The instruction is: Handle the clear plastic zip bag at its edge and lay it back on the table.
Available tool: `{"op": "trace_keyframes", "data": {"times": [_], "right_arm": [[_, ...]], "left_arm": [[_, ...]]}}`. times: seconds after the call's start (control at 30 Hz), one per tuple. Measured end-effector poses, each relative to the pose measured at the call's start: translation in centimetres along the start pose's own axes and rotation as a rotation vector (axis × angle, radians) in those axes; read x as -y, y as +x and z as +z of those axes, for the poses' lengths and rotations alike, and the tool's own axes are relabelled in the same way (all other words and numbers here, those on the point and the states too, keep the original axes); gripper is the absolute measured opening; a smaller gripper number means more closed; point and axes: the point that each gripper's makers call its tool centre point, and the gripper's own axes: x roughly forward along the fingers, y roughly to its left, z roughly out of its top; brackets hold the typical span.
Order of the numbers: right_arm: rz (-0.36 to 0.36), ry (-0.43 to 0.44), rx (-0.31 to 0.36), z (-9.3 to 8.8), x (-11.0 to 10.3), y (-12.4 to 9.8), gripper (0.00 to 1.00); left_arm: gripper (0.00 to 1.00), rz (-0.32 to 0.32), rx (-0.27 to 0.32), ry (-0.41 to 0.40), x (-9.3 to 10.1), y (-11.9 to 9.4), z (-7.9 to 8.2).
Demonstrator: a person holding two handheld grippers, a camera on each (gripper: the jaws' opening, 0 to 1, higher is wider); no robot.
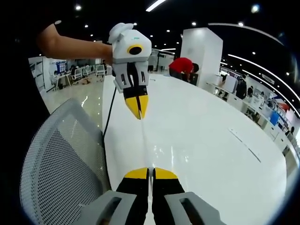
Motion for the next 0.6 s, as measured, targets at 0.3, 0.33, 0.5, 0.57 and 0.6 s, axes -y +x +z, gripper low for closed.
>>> {"op": "trace_keyframes", "data": {"times": [0.3,0.33,0.5,0.57,0.6], "right_arm": [[-0.005,0.004,-0.001,-0.07,0.2,-0.06,0.0],[-0.005,0.003,-0.001,-0.07,0.2,-0.06,0.0],[-0.008,0.005,-0.001,-0.08,0.27,-0.09,0.0],[-0.008,0.005,-0.001,-0.09,0.28,-0.12,0.0],[-0.008,0.006,-0.001,-0.09,0.28,-0.14,0.0]], "left_arm": [[0.0,0.001,0.001,0.002,-0.04,-0.07,0.06],[0.0,0.001,0.001,0.002,-0.05,-0.08,0.04],[0.0,0.0,0.002,0.0,-0.12,-0.14,-0.04],[0.0,-0.001,0.002,0.0,-0.12,-0.16,-0.04],[0.0,0.0,0.002,0.0,-0.13,-0.17,-0.04]]}}
